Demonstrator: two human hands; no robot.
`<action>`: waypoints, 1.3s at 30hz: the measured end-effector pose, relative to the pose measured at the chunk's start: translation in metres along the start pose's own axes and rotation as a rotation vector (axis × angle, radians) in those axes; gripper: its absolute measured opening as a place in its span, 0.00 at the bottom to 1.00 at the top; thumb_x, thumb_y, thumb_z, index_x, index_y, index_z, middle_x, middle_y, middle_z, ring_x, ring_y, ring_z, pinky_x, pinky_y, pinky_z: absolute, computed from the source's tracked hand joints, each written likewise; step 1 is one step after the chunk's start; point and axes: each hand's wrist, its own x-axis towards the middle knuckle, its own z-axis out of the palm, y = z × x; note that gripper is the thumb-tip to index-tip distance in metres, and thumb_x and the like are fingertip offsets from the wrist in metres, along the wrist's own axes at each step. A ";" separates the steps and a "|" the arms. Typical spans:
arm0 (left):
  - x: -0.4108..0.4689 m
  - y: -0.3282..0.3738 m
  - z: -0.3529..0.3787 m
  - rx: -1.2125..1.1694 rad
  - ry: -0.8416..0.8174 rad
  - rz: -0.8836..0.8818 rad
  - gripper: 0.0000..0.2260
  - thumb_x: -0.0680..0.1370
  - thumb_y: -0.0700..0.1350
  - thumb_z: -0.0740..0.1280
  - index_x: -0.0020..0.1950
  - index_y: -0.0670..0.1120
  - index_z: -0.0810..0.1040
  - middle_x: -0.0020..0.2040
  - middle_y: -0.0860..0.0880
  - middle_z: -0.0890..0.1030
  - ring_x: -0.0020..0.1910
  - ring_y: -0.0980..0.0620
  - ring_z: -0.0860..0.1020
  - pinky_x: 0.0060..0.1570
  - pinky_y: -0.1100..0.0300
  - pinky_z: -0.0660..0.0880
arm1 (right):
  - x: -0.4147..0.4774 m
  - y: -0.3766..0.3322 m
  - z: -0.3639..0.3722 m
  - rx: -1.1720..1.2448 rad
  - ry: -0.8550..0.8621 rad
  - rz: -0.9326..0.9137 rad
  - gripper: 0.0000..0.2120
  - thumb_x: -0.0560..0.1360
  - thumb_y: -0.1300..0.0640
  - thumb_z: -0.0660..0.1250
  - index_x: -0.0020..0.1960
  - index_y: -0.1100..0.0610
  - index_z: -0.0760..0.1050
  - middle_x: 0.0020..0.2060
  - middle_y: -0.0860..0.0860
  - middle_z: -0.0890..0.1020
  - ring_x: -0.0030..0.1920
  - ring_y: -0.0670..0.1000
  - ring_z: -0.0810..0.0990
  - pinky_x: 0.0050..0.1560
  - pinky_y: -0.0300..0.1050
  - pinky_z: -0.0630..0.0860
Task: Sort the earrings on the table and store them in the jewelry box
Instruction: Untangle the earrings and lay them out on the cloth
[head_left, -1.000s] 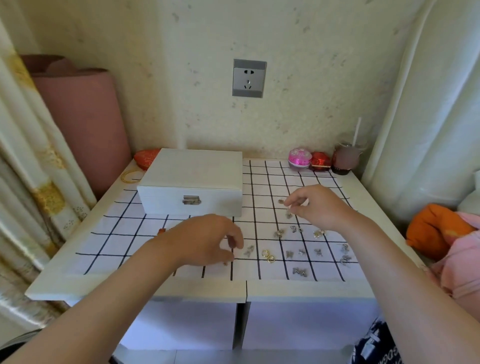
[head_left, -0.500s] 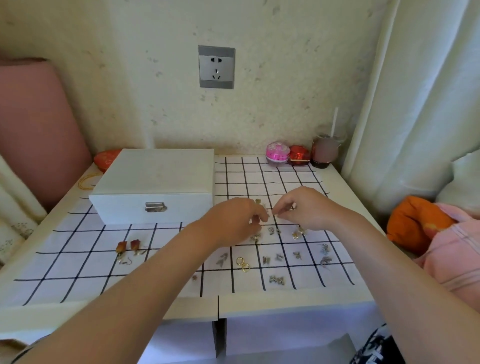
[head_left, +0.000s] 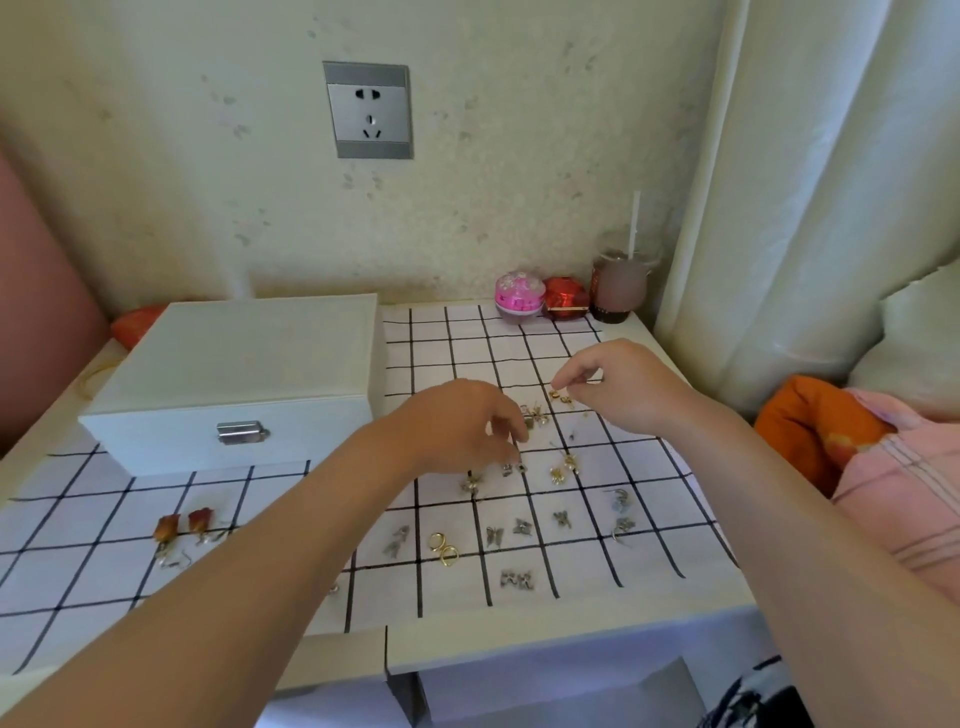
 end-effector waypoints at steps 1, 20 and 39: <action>0.001 0.003 0.001 0.019 -0.033 0.001 0.07 0.75 0.54 0.72 0.52 0.58 0.83 0.47 0.61 0.79 0.43 0.63 0.75 0.45 0.62 0.74 | 0.000 0.002 0.000 -0.001 -0.002 0.004 0.09 0.77 0.60 0.69 0.48 0.47 0.85 0.41 0.36 0.78 0.49 0.42 0.77 0.52 0.37 0.69; -0.002 0.007 0.000 0.118 -0.107 -0.092 0.07 0.75 0.55 0.72 0.47 0.54 0.82 0.45 0.57 0.81 0.45 0.57 0.78 0.43 0.61 0.75 | 0.007 -0.018 0.022 -0.129 -0.021 0.015 0.11 0.79 0.52 0.67 0.59 0.48 0.82 0.58 0.45 0.83 0.58 0.48 0.80 0.60 0.50 0.76; -0.004 -0.012 -0.031 -0.204 0.266 -0.095 0.04 0.76 0.47 0.72 0.45 0.55 0.80 0.42 0.58 0.80 0.35 0.70 0.74 0.36 0.74 0.65 | 0.017 -0.046 0.016 0.389 0.114 0.100 0.04 0.71 0.56 0.77 0.45 0.49 0.84 0.39 0.46 0.86 0.30 0.38 0.79 0.35 0.39 0.76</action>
